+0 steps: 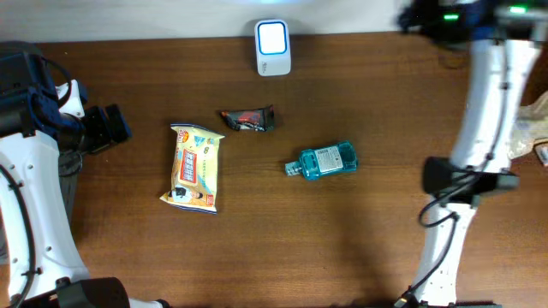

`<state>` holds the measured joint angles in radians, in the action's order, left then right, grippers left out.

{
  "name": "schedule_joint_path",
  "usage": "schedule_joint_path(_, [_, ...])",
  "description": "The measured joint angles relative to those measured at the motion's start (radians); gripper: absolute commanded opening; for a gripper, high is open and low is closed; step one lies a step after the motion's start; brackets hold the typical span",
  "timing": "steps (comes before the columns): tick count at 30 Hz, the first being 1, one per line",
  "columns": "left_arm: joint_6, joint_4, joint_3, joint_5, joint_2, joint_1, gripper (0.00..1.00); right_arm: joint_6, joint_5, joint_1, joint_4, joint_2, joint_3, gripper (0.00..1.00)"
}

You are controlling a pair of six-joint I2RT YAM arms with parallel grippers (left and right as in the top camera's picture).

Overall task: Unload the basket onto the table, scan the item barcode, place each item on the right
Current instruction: 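Reach the right gripper to the black-and-red packet and grasp it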

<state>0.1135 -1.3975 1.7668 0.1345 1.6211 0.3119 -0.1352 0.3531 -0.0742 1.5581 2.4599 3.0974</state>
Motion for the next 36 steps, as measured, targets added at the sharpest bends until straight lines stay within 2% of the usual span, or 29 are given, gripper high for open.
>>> schedule_joint_path(4, [0.0, 0.0, 0.0, 0.0, 0.0, 0.0, 0.99, 0.179, -0.003, 0.186, -0.003, 0.0, -0.05, 0.96])
schedule_joint_path(6, [0.0, 0.0, 0.0, 0.0, 0.0, 0.0, 0.99, 0.264, -0.011, 0.282, -0.035, 0.0, -0.124, 0.89])
schedule_joint_path(7, [0.0, 0.0, 0.0, 0.0, 0.0, 0.0, 0.99, 0.302, -0.014, 0.319, -0.052, 0.0, -0.163, 0.9])
schedule_joint_path(9, [0.0, 0.0, 0.0, 0.0, 0.0, 0.0, 0.99, 0.375, -0.016, 0.38, -0.095, 0.0, -0.257, 1.0])
schedule_joint_path(13, [0.0, 0.0, 0.0, 0.0, 0.0, 0.0, 0.99, 0.497, -0.025, 0.472, -0.234, 0.0, -0.459, 0.99])
schedule_joint_path(21, [0.0, 0.0, 0.0, 0.0, 0.0, 0.0, 0.99, 0.559, -0.073, 0.541, -0.62, 0.004, -0.762, 1.0])
schedule_joint_path(25, [0.0, 0.0, 0.0, 0.0, 0.0, 0.0, 0.99, 0.562, -0.063, 0.54, -0.747, 0.004, -0.879, 1.0])
schedule_joint_path(30, [0.0, 0.0, 0.0, 0.0, 0.0, 0.0, 0.99, 0.554, 0.016, 0.54, -0.803, 0.004, -0.97, 1.0])
schedule_joint_path(36, [0.0, 0.0, 0.0, 0.0, 0.0, 0.0, 0.99, 0.468, 0.062, 0.539, -0.735, 0.004, -0.987, 0.99])
